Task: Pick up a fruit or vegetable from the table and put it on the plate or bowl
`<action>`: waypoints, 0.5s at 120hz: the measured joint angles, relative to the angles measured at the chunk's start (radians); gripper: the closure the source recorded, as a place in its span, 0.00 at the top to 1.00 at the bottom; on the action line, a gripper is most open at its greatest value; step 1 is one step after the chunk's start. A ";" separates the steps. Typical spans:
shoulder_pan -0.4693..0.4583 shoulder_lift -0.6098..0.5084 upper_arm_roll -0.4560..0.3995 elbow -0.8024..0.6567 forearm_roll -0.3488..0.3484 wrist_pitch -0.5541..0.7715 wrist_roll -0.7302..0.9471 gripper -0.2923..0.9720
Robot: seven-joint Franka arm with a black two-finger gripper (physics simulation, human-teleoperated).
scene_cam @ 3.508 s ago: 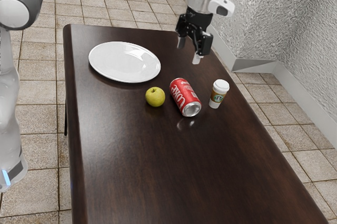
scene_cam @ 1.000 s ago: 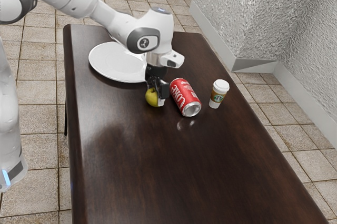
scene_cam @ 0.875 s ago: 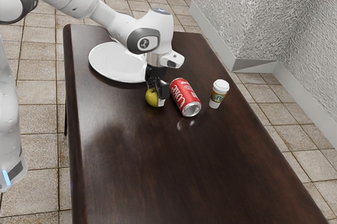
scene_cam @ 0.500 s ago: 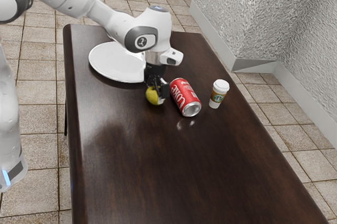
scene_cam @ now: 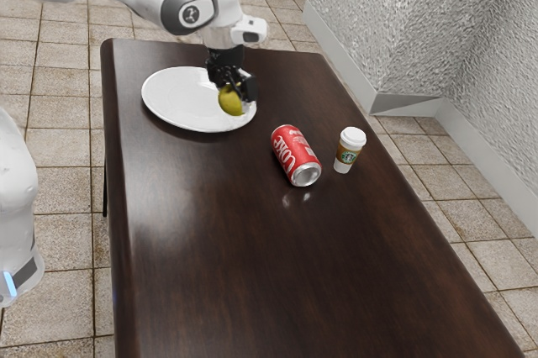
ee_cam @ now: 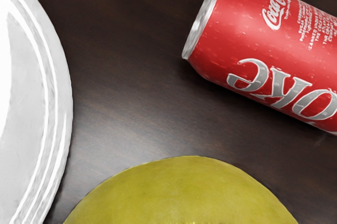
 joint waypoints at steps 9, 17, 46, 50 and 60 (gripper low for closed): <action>0.089 -0.002 -0.014 0.000 0.000 -0.016 -0.012 0.52; 0.164 0.001 -0.028 0.000 -0.001 -0.025 -0.020 0.52; 0.371 0.000 -0.069 0.001 -0.001 -0.043 -0.035 0.52; 0.393 0.000 -0.079 0.003 -0.001 -0.044 -0.036 0.52; 0.444 0.001 -0.096 0.007 -0.001 -0.046 -0.039 0.52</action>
